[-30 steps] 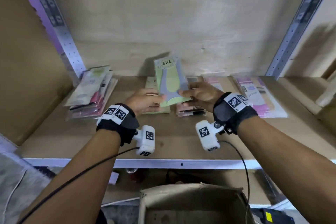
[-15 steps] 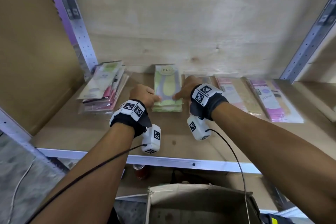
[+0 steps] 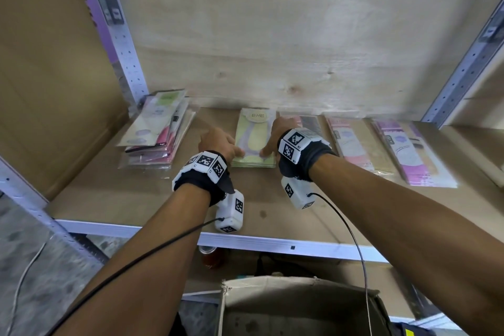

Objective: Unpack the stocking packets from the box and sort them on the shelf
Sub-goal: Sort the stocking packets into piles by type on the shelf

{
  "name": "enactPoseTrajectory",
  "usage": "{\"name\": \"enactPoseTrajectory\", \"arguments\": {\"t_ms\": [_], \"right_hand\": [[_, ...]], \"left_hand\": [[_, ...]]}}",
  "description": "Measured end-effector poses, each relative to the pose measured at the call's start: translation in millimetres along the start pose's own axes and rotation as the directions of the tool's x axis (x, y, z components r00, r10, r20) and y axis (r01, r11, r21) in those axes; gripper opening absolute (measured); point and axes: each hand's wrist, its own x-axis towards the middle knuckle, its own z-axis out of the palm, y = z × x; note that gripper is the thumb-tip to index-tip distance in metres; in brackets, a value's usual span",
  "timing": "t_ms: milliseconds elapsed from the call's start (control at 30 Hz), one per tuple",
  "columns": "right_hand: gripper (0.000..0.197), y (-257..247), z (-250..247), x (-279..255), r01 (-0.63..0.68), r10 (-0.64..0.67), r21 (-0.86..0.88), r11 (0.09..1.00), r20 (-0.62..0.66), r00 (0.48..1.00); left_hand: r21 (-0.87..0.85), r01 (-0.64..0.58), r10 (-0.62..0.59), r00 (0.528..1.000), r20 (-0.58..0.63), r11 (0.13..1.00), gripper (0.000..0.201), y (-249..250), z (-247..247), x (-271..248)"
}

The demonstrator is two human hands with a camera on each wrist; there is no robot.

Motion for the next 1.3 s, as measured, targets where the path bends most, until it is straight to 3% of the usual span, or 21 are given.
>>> {"name": "enactPoseTrajectory", "arguments": {"t_ms": [233, 333, 500, 633, 700, 767, 867, 933, 967, 1000, 1033, 1067, 1133, 1167, 1300], "right_hand": [[0.061, 4.4, 6.3, 8.4, 0.018, -0.019, 0.040, 0.999, 0.023, 1.000], [0.059, 3.3, 1.8, 7.3, 0.024, -0.025, 0.015, 1.000, 0.058, 0.998], [0.053, -15.5, -21.4, 6.4, 0.112, -0.112, -0.020, 0.993, 0.003, 0.994], [0.029, -53.2, -33.1, -1.4, 0.234, -0.241, 0.208, 0.950, 0.007, 0.971], [0.021, -76.3, -30.6, -4.1, 0.255, -0.279, 0.352, 0.901, 0.018, 0.960], [0.016, -102.6, -23.9, -6.3, 0.270, -0.314, 0.408, 0.872, 0.044, 0.948], [0.020, -137.2, -9.9, -12.8, 0.332, -0.419, 0.523, 0.785, 0.053, 0.907], [0.031, -157.5, -0.5, -14.0, 0.402, -0.472, 0.464, 0.789, 0.039, 0.881], [0.037, -165.0, 5.9, -14.2, 0.448, -0.503, 0.399, 0.800, 0.039, 0.863], [0.041, -170.9, 11.8, -14.0, 0.503, -0.539, 0.318, 0.804, 0.030, 0.842], [0.043, -176.4, 17.4, -14.0, 0.526, -0.554, 0.267, 0.808, 0.034, 0.832], [0.043, -181.2, 23.0, -13.3, 0.529, -0.555, 0.254, 0.810, 0.038, 0.831], [0.038, -187.7, 32.7, -12.1, 0.478, -0.502, 0.280, 0.833, 0.016, 0.865], [0.036, -189.2, 36.9, -10.0, 0.447, -0.467, 0.295, 0.845, -0.001, 0.884], [0.037, -185.0, 51.2, -1.6, 0.357, -0.364, 0.357, 0.863, -0.050, 0.930]], "left_hand": [[0.020, -0.001, 0.001, 1.000, 0.007, 1.000, 0.020, -1.5, 0.6, 1.0], [0.021, -0.020, 0.021, 0.999, -0.047, 1.000, 0.024, -2.4, -4.9, 0.2], [-0.066, -0.085, 0.062, 0.953, -0.297, 0.994, 0.012, -7.3, -55.6, 6.5], [-0.130, -0.068, -0.008, 0.861, -0.509, 0.989, 0.026, -33.0, -108.3, 13.1], [-0.169, -0.004, -0.082, 0.860, -0.503, 0.986, 0.032, -54.1, -126.4, 16.2], [-0.180, 0.135, -0.204, 0.872, -0.446, 0.974, 0.039, -75.4, -138.0, 18.0], [-0.366, 0.238, -0.375, 0.852, -0.366, 0.900, 0.042, -96.8, -146.0, 16.5], [-0.318, 0.288, -0.382, 0.877, -0.292, 0.903, 0.039, -104.3, -151.3, 11.0], [-0.035, 0.243, -0.242, 0.919, -0.310, 0.969, 0.039, -113.5, -148.8, 7.9], [0.128, 0.224, -0.176, 0.935, -0.307, 0.966, 0.038, -116.6, -148.4, 8.2], [0.187, 0.230, -0.167, 0.939, -0.301, 0.955, 0.036, -116.3, -148.7, 5.5], [0.161, 0.214, -0.159, 0.942, -0.295, 0.964, 0.034, -118.3, -149.5, 3.8], [-0.217, 0.214, -0.268, 0.927, -0.261, 0.952, 0.032, -116.5, -153.8, 2.5], [-0.263, 0.214, -0.284, 0.920, -0.269, 0.941, 0.031, -116.8, -154.1, 1.6], [-0.043, 0.205, -0.209, 0.943, -0.259, 0.978, 0.027, -120.1, -155.1, 2.1]]}}
